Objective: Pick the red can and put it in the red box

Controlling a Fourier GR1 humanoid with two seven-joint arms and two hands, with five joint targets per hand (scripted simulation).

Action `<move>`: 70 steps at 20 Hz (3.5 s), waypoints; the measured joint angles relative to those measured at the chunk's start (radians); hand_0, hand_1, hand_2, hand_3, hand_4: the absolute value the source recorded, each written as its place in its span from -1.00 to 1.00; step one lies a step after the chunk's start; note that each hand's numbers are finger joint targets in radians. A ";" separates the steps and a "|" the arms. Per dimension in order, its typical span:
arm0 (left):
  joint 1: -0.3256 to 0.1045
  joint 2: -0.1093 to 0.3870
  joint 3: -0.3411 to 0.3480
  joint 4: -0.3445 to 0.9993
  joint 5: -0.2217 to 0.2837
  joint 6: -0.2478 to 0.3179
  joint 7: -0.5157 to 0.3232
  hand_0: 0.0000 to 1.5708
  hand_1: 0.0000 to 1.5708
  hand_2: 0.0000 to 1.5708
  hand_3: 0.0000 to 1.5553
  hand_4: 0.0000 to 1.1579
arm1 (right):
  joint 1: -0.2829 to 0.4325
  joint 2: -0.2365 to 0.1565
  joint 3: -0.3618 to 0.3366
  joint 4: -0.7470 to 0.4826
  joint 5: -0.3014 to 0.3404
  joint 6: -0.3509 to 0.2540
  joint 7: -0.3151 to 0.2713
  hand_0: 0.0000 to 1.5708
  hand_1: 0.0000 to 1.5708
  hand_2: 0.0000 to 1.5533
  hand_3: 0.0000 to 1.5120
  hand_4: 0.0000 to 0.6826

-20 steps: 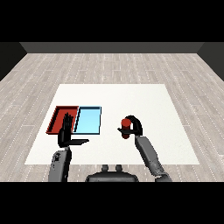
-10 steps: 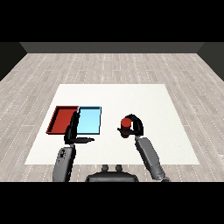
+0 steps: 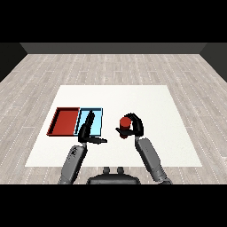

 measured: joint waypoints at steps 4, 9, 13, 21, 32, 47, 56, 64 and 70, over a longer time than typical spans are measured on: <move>-0.022 -0.001 -0.035 0.010 0.013 0.018 0.013 -1.00 -1.00 -1.00 -1.00 -1.00 | -0.056 0.001 0.016 0.050 -0.023 -0.031 -0.018 0.81 0.81 0.86 0.88 0.94; -0.053 -0.002 -0.119 0.018 0.035 0.082 0.027 -1.00 -1.00 -1.00 -1.00 -1.00 | -0.114 0.001 0.054 0.096 -0.045 -0.062 -0.037 0.79 0.79 0.81 0.84 0.87; -0.093 -0.002 -0.162 0.058 0.050 0.119 0.030 -1.00 -1.00 -1.00 -1.00 -1.00 | -0.093 0.002 0.074 0.063 -0.045 -0.052 -0.042 0.75 0.75 0.81 0.85 0.83; -0.148 -0.002 -0.197 0.133 0.063 0.158 0.014 -1.00 -1.00 -1.00 -1.00 -1.00 | -0.128 0.002 0.156 0.045 -0.083 -0.107 -0.039 0.80 0.80 0.84 0.86 0.81; -0.236 0.001 -0.270 0.202 0.097 0.237 0.052 -1.00 -1.00 -1.00 -1.00 -1.00 | -0.169 0.001 0.238 0.033 -0.114 -0.146 -0.038 0.84 0.84 0.84 0.83 0.78; -0.269 0.034 -0.314 0.213 0.078 0.361 0.075 0.65 0.65 0.68 0.61 0.48 | -0.212 -0.021 0.313 0.009 -0.187 -0.211 -0.045 0.93 0.93 0.88 0.86 0.55; -0.289 0.036 -0.349 0.226 0.091 0.459 0.097 1.00 1.00 0.85 0.67 0.52 | -0.186 -0.022 0.286 -0.009 -0.178 -0.181 -0.048 0.88 0.88 0.85 0.84 0.63; -0.296 0.042 -0.348 0.231 0.097 0.498 0.071 1.00 1.00 0.94 0.83 0.51 | -0.193 -0.024 0.298 -0.014 -0.185 -0.208 -0.050 0.93 0.93 0.88 0.85 0.60; -0.286 0.047 -0.353 0.209 0.113 0.516 0.064 1.00 1.00 0.98 0.92 0.93 | -0.191 -0.024 0.306 -0.023 -0.213 -0.198 -0.074 0.60 0.60 0.62 0.58 -1.00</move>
